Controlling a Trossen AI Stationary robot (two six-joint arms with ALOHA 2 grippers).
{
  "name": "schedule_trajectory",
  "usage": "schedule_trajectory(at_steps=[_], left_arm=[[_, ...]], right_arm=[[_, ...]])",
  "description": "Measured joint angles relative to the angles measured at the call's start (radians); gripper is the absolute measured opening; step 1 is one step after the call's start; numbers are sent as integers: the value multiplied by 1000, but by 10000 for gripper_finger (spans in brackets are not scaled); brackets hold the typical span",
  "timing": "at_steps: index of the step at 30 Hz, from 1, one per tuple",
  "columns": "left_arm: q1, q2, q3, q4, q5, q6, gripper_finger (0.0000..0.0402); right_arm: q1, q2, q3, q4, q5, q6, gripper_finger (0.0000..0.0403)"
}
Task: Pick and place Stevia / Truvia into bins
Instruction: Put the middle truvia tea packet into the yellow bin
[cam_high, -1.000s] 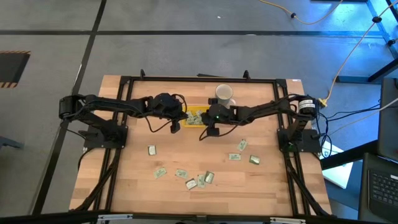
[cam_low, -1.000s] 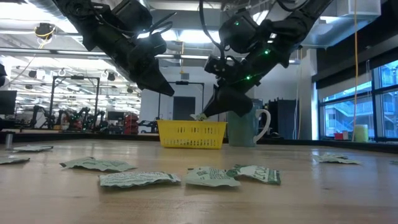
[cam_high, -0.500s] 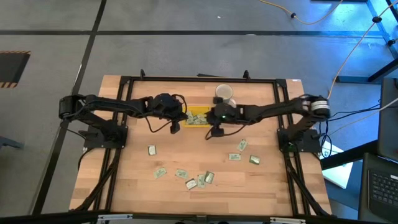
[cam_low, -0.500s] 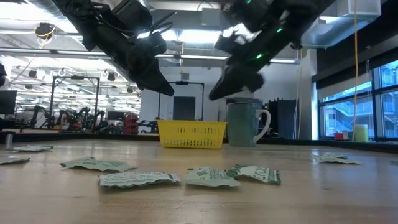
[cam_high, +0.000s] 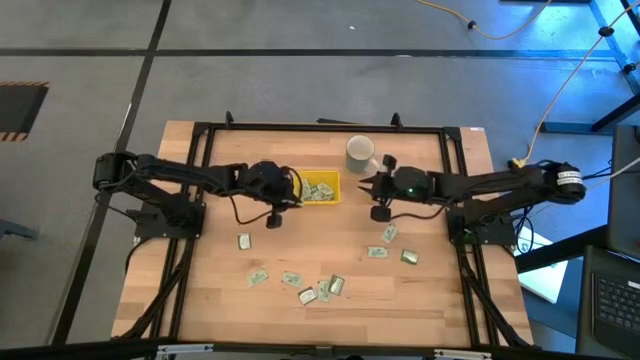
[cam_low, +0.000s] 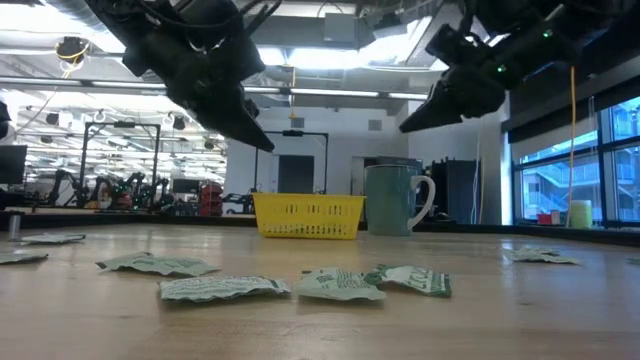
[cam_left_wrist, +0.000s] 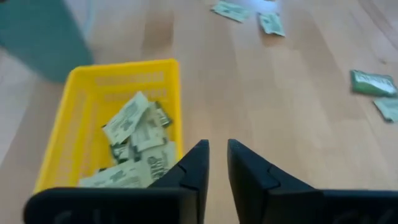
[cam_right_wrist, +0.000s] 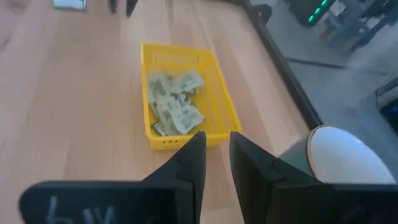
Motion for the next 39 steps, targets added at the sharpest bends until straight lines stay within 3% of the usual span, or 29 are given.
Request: schedule_trajectory(at_steps=[6, 10, 16, 25, 35, 39], left_arm=[[-53, 0, 0, -20, -2, -27, 110], [-83, -1, 0, -124, -7, -90, 126], [-129, -1, 0, -378, -97, -321, 116], [-170, -1, 0, -730, -8, -678, 98], [-267, -1, 0, -776, -7, -791, 90], [-323, -1, 0, -777, -51, -798, 90]], right_arm=[[0, -23, -33, 61, 0, 0, 76], [0, -22, -33, 61, 0, 0, 76], [0, -21, -33, 61, 0, -1, 76], [0, -21, -33, 61, 0, -1, 76], [0, -21, -33, 57, 1, -1, 76], [0, -21, -33, 55, 1, -1, 76]])
